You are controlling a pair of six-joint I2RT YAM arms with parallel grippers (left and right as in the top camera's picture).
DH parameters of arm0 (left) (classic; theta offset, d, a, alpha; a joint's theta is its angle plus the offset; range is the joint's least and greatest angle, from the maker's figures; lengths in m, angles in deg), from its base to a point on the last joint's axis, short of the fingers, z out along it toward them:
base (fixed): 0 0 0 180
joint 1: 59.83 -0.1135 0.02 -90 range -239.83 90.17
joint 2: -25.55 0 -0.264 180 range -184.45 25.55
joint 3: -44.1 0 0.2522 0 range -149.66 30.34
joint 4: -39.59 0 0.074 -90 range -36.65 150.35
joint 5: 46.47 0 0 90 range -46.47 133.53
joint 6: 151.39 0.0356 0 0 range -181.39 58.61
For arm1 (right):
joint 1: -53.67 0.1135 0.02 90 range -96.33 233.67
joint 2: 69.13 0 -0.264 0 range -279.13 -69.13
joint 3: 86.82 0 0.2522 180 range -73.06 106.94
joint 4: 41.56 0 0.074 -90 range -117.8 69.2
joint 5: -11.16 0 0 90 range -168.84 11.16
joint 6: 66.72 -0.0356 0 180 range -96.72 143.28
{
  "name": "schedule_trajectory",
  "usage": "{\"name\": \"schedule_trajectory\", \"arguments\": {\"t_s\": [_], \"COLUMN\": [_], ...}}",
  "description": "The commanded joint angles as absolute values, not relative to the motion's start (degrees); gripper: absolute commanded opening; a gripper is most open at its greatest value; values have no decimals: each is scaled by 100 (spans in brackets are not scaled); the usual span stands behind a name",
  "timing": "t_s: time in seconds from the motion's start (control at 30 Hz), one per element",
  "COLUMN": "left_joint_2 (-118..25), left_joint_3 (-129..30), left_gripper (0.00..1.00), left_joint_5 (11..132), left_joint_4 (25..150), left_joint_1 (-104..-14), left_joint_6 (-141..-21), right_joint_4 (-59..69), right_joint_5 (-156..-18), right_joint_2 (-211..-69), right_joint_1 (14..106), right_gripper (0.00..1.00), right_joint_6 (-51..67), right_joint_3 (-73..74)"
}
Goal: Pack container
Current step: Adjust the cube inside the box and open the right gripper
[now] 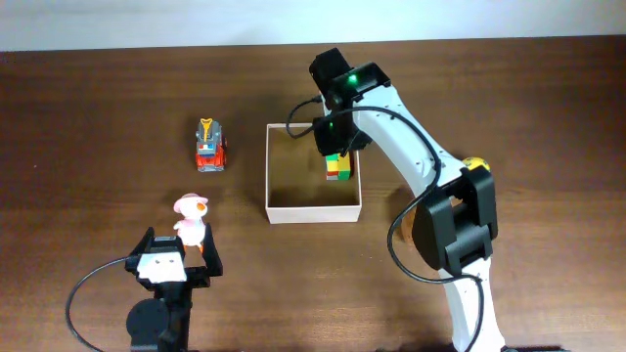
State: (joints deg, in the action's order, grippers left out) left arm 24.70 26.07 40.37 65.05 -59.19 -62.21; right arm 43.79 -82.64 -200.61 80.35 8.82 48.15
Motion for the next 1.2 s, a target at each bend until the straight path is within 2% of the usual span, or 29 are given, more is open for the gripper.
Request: {"name": "schedule_trajectory", "arguments": {"t_s": [0.0, 0.33, 0.73, 0.8, 1.17], "left_joint_2": [2525, 2525, 2525, 2525, 2525], "left_joint_3": [2679, 2679, 2679, 2679, 2679], "left_gripper": [99, 99, 99, 99, 99], "left_joint_5": [4120, 4120, 4120, 4120, 4120], "left_joint_4": [6490, 6490, 6492, 6492, 6492], "left_joint_1": [-5952, -5952, -5952, -5952, -5952], "left_joint_6": [-6111, -6111, -6111, -6111, -6111], "right_joint_4": [4580, 5406, 5325, 5290, 4748], "right_joint_5": [-8336, -8382, -8323, -8286, -8275], "right_joint_2": [-20053, -20053, -20072, -20077, -20077], "right_joint_1": [8142, 8153, 8391, 8404, 8404], "right_gripper": [29, 29, 24, 18, 17], "right_joint_6": [950, 1254, 1429, 1431, 1431], "right_joint_3": [4955, 4953, 4898, 4898, 4022]}}
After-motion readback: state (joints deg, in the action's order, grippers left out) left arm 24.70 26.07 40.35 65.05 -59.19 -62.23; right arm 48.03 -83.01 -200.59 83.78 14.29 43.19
